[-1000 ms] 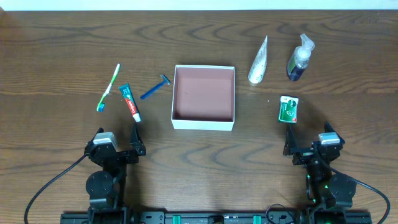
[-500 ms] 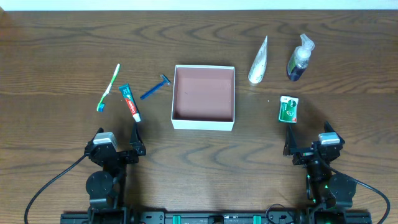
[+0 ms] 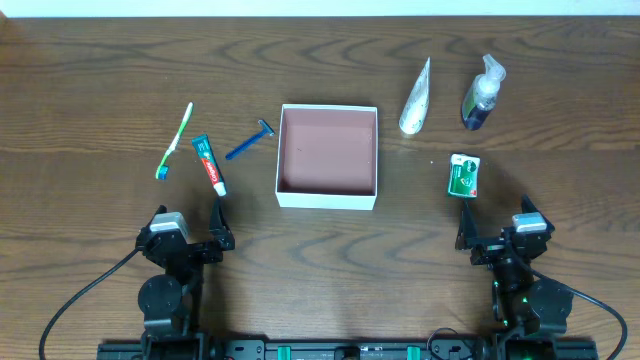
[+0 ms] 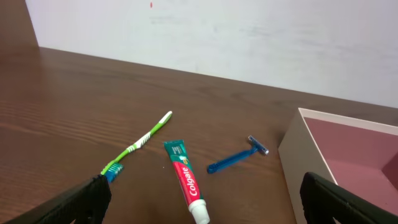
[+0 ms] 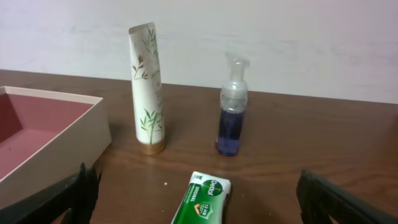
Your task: Pack container
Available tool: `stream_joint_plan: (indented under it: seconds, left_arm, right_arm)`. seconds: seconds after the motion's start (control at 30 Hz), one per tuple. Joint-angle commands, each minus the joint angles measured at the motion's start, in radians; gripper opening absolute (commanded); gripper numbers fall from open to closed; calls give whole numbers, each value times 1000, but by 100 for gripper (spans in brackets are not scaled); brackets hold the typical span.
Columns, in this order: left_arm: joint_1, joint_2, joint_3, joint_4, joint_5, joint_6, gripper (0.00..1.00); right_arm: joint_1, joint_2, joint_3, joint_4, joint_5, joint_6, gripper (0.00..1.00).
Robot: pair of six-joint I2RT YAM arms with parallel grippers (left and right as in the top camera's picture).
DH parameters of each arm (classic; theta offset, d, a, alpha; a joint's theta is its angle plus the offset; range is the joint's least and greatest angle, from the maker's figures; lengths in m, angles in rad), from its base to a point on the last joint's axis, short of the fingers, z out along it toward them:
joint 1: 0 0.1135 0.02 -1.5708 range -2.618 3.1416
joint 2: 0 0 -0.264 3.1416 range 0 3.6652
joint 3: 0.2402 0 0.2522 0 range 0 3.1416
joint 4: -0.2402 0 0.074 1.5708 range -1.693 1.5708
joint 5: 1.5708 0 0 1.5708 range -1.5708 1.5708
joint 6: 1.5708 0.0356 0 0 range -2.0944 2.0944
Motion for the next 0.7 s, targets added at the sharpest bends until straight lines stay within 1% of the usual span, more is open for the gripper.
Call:
stream_joint_plan:
  seconds: [0.0, 0.5, 0.67]
  left_arm:
    - [3, -1, -14, -39, -8, 16, 98]
    - [3, -1, -14, -39, -8, 16, 98]
    - [3, -1, -14, -39, -8, 16, 98]
  right_arm:
    - [8, -7, -2, -4, 6, -19, 99]
    - [8, -7, -2, 6, 11, -17, 99]
    - [8, -7, -2, 22, -107, 8, 99]
